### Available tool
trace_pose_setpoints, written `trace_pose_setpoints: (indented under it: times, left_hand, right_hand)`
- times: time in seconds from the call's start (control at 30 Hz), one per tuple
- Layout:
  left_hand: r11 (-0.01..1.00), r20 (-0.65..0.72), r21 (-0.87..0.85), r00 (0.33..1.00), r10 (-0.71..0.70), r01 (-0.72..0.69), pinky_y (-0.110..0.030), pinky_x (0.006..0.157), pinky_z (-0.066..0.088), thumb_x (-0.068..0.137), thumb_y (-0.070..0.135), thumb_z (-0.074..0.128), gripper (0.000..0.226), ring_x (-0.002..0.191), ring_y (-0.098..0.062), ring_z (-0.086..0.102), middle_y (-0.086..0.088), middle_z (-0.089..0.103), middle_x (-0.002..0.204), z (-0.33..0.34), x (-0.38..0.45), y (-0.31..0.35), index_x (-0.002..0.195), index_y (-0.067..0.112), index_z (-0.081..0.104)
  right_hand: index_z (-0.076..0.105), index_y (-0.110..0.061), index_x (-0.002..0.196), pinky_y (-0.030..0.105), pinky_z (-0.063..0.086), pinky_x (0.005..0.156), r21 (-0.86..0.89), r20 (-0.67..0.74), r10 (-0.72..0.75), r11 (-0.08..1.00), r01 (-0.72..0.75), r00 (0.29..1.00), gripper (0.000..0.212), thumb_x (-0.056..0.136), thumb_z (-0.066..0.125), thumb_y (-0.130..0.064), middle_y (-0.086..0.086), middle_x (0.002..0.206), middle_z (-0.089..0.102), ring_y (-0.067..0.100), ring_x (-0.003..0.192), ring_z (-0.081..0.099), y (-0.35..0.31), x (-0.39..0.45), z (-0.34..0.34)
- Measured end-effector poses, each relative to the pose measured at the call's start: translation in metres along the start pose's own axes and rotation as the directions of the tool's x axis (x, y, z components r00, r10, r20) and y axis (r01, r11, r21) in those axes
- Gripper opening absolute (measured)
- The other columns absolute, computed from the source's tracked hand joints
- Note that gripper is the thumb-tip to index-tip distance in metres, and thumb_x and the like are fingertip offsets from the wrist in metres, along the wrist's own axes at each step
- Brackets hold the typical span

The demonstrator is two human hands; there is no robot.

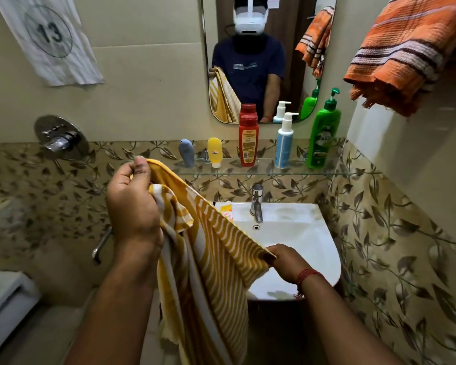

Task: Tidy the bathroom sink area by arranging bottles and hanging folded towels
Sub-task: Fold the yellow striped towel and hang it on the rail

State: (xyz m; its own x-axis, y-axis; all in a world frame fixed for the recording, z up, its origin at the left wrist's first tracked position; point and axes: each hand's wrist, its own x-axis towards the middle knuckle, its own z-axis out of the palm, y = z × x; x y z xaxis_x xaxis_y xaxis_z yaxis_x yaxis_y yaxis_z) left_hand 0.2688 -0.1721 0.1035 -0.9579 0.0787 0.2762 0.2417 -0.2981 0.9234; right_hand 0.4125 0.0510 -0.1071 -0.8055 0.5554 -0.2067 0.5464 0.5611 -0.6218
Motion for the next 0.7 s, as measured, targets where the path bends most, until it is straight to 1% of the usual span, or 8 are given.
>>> trace_pose_setpoints:
  times: [0.13,0.23,0.33,0.4,0.5,0.57,0.63,0.7]
  left_hand:
    - [1.000,-0.064,0.020,0.998,0.019,-0.018,-0.028,0.071,0.051,0.102,0.034,0.052,0.047,0.073,-0.011,0.056,0.009,0.057,0.071,0.001,-0.013,0.008,0.061,0.046,0.072]
    - [1.000,-0.106,0.019,0.994,0.016,-0.014,-0.035,0.075,0.050,0.102,0.034,0.052,0.051,0.078,-0.016,0.054,0.007,0.054,0.071,0.000,-0.018,0.012,0.056,0.046,0.070]
    - [1.000,-0.130,0.028,0.991,0.015,-0.012,-0.037,0.077,0.048,0.103,0.034,0.051,0.053,0.081,-0.020,0.052,0.004,0.052,0.074,-0.002,-0.022,0.012,0.053,0.046,0.068]
    - [0.999,-0.144,0.033,0.989,0.014,-0.009,-0.037,0.078,0.050,0.102,0.034,0.051,0.053,0.081,-0.020,0.053,0.003,0.053,0.076,-0.003,-0.024,0.012,0.054,0.047,0.068]
    - [1.000,-0.170,0.022,0.986,-0.005,0.009,-0.033,0.073,0.050,0.102,0.034,0.053,0.046,0.074,-0.014,0.054,0.006,0.053,0.072,-0.006,-0.020,0.010,0.060,0.036,0.071]
    - [1.000,-0.176,0.021,0.984,-0.008,0.012,-0.033,0.071,0.048,0.102,0.033,0.053,0.038,0.070,-0.013,0.050,0.006,0.050,0.070,-0.010,-0.015,0.007,0.067,0.026,0.067]
    - [0.999,-0.178,0.037,0.984,-0.008,0.015,-0.031,0.069,0.047,0.102,0.033,0.053,0.034,0.067,-0.011,0.049,0.006,0.051,0.070,-0.014,-0.010,0.002,0.071,0.025,0.065]
    - [0.997,-0.184,0.063,0.983,-0.023,0.035,-0.026,0.070,0.048,0.102,0.031,0.054,0.029,0.068,-0.008,0.054,0.008,0.057,0.073,-0.016,-0.004,-0.002,0.075,0.026,0.066]
  right_hand:
    - [0.065,-0.017,0.072,0.029,0.041,0.065,0.039,-0.016,-0.001,0.999,0.002,1.000,0.020,0.089,0.054,-0.015,0.006,0.083,0.069,0.021,0.080,0.060,0.018,0.006,0.002]
    - [0.073,-0.025,0.081,0.027,0.047,0.074,0.167,-0.019,0.005,0.986,-0.002,1.000,0.018,0.089,0.060,-0.015,-0.005,0.087,0.073,0.015,0.086,0.065,0.034,0.008,0.002]
    - [0.072,-0.032,0.080,0.024,0.047,0.073,0.257,-0.029,-0.028,0.966,0.034,0.999,0.016,0.092,0.062,-0.033,-0.009,0.088,0.073,0.008,0.087,0.064,0.035,0.004,-0.005]
    - [0.071,-0.033,0.082,0.021,0.043,0.071,0.272,-0.022,-0.051,0.961,0.055,0.998,0.022,0.094,0.058,-0.045,-0.011,0.089,0.072,0.006,0.087,0.064,0.035,0.003,-0.011]
    - [0.071,-0.034,0.083,0.024,0.046,0.073,0.285,-0.025,-0.053,0.957,0.058,0.998,0.025,0.099,0.052,-0.031,-0.010,0.088,0.070,0.011,0.088,0.065,0.044,0.011,-0.020]
    - [0.069,-0.035,0.076,0.027,0.048,0.074,0.299,-0.086,-0.056,0.951,0.080,0.995,0.030,0.099,0.054,-0.022,-0.008,0.082,0.070,0.011,0.083,0.065,0.051,0.015,-0.028]
    - [0.068,-0.032,0.067,0.027,0.047,0.071,0.290,-0.139,-0.099,0.947,0.136,0.985,0.031,0.097,0.059,-0.026,-0.006,0.072,0.069,0.007,0.075,0.063,0.054,0.017,-0.040]
    - [0.068,-0.023,0.065,0.031,0.048,0.071,0.293,-0.180,-0.131,0.939,0.180,0.975,0.033,0.092,0.060,-0.040,-0.001,0.068,0.068,0.008,0.071,0.062,0.056,0.016,-0.051]
